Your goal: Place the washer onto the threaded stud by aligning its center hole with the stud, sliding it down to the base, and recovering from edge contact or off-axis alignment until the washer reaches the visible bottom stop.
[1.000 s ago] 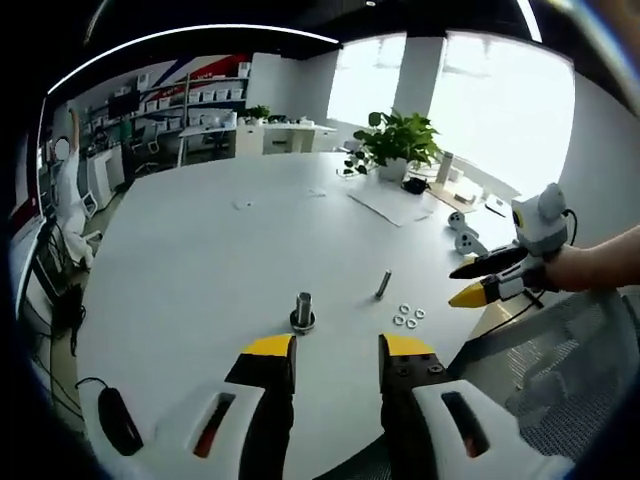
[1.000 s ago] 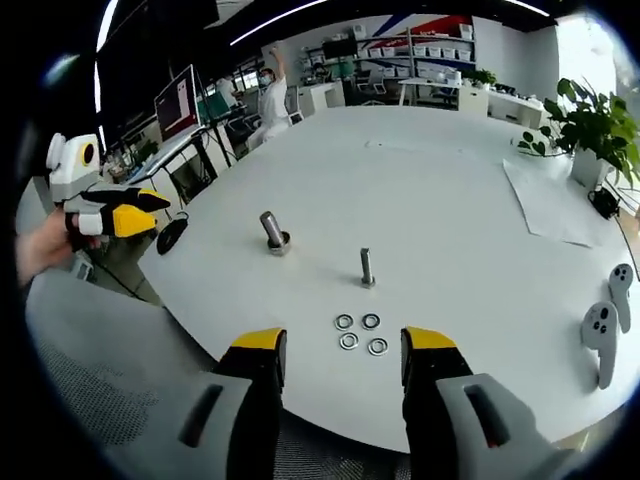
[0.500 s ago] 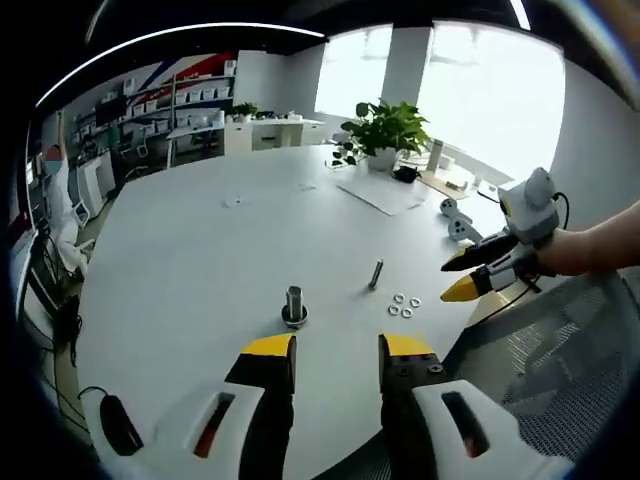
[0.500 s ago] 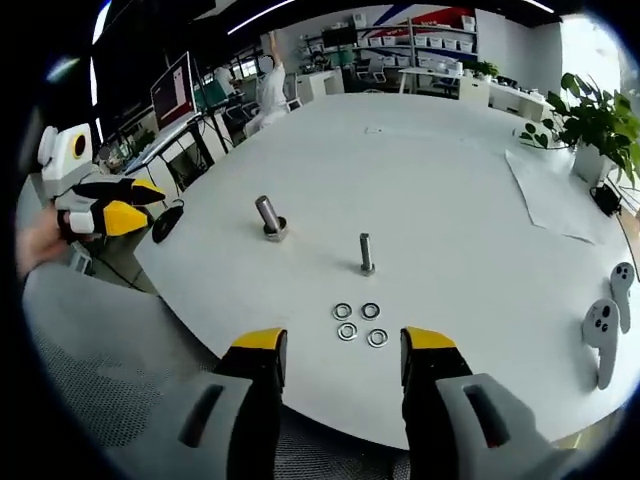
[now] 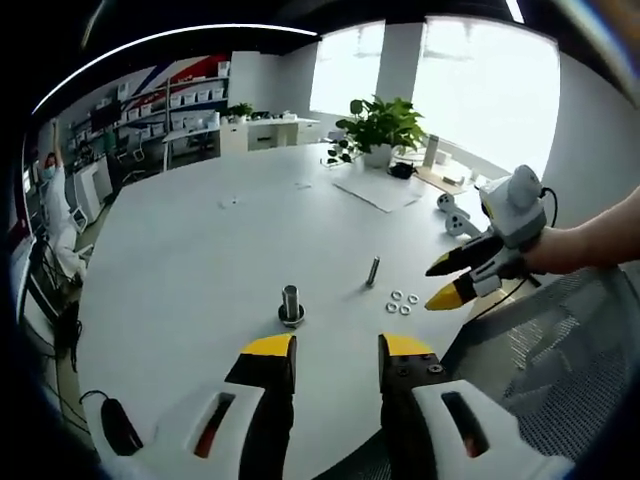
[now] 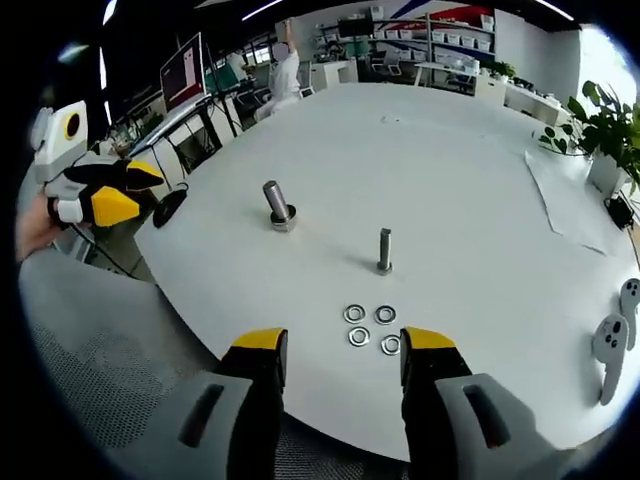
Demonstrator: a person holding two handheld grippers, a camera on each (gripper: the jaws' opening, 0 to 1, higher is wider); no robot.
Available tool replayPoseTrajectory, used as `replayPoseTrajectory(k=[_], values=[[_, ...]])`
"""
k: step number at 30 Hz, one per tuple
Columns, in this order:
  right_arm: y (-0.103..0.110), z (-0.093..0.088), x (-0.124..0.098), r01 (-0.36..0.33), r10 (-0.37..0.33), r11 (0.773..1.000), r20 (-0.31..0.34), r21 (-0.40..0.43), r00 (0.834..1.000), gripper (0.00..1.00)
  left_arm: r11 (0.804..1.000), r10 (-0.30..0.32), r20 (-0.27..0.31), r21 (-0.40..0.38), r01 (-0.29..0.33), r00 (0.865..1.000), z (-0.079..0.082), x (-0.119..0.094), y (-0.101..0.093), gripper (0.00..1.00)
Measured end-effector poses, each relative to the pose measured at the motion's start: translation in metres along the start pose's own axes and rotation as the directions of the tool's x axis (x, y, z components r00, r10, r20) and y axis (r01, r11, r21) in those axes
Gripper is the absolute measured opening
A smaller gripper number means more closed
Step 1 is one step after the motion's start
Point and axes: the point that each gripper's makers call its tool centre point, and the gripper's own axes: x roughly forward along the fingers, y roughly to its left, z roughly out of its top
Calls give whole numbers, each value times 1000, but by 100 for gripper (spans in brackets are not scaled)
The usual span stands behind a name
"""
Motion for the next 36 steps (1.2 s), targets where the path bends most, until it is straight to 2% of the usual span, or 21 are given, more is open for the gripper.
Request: replayPoseTrajectory(k=[4, 8, 11, 15, 22, 36], values=[[3, -8, 1, 0, -1, 999, -30, -49, 1000, 47, 1000, -4, 1, 3, 4, 1000, 1, 0, -2, 31], [-4, -18, 4, 14, -14, 1000, -58, -1, 998, 46, 999, -6, -20, 45, 7, 1000, -4, 1, -6, 31], [-4, -21, 4, 18, -18, 1000, -71, 3, 997, 46, 999, -10, -12, 49, 10, 1000, -1, 1, -6, 31], [-2, -18, 7, 13, -20, 998, -94, -68, 995, 46, 999, -10, 1, 49, 10, 1000, 3, 0, -6, 31], [-2, -9, 16, 17, -21, 999, -98, -41, 995, 45, 999, 1, -1, 46, -1, 1000, 2, -1, -3, 31], [-5, -20, 30, 11, -21, 998, -169, -60, 985, 41, 999, 6, 0, 48, -6, 1000, 2, -1, -2, 31]])
